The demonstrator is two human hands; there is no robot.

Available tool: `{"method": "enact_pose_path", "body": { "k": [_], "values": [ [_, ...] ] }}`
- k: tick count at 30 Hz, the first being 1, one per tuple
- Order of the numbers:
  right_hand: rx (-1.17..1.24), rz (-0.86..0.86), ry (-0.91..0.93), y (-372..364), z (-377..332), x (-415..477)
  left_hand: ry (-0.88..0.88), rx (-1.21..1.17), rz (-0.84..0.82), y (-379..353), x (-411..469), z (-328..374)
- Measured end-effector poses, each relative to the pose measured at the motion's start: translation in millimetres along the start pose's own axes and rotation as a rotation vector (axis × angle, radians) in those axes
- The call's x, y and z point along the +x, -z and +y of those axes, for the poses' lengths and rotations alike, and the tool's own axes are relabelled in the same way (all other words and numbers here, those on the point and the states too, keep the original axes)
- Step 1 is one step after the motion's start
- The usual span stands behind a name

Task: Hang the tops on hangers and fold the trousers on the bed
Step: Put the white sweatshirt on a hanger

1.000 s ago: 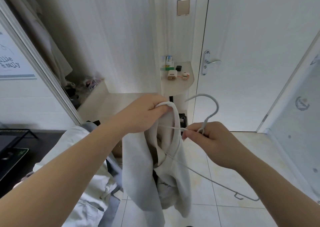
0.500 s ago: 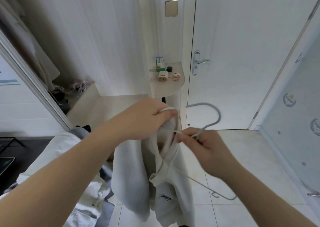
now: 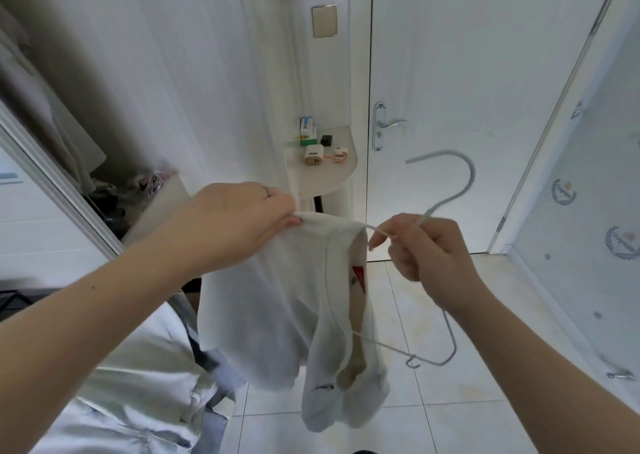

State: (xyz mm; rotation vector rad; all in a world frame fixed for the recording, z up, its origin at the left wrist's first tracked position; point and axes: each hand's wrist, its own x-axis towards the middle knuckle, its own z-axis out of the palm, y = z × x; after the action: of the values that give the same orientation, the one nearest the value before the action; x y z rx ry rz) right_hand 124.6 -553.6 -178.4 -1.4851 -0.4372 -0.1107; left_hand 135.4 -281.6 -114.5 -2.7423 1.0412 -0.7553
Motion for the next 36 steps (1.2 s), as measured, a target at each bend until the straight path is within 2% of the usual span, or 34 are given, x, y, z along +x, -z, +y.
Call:
{"method": "enact_pose_path", "body": {
  "k": [5, 11, 13, 14, 16, 18, 19, 25, 27, 32, 36],
  "values": [
    [-0.068, -0.043, 0.003, -12.1, -4.6, 16.8, 0.008, 0.054, 0.036, 1.6, 6.8, 34.7],
    [-0.257, -0.118, 0.042, -32.4, 6.5, 22.5, 0.012, -0.058, 0.106, -19.7, 6.2, 48.4],
    [-0.257, -0.115, 0.020, -29.3, 5.4, 22.7, 0.080, -0.100, 0.078, -26.4, 0.6, 40.3],
    [-0.271, -0.095, 0.047, -26.0, 5.2, 21.1, 0.146, -0.137, 0.052, -29.0, -1.8, 35.3],
    [-0.408, 0.034, 0.212, -15.3, 7.7, 14.0, 0.280, -0.212, 0.019, -35.1, -8.9, 25.0],
    [-0.514, 0.158, 0.389, -6.7, 14.7, 1.4, 0.361, -0.248, 0.072, -37.9, -17.4, 18.0],
    [-0.516, 0.155, 0.413, -5.6, 21.2, -6.3, 0.399, -0.257, 0.100, -37.1, -20.6, 16.1],
    [-0.538, -0.310, 0.000, -31.3, 68.5, -22.5, 0.530, -0.300, 0.260, -31.0, -27.8, 26.2],
    [-0.543, -0.353, -0.025, -40.9, 74.2, -16.1, 0.581, -0.330, 0.270, -32.3, -29.1, 29.3],
    [-0.572, -0.254, 0.018, -49.8, 73.9, -20.2, 0.676, -0.356, 0.292, -40.5, -42.1, 30.4],
    [-0.539, -0.432, -0.045, -49.9, 84.8, -33.7, 0.684, -0.331, 0.309, -41.5, -51.1, 32.7]
  ]
}}
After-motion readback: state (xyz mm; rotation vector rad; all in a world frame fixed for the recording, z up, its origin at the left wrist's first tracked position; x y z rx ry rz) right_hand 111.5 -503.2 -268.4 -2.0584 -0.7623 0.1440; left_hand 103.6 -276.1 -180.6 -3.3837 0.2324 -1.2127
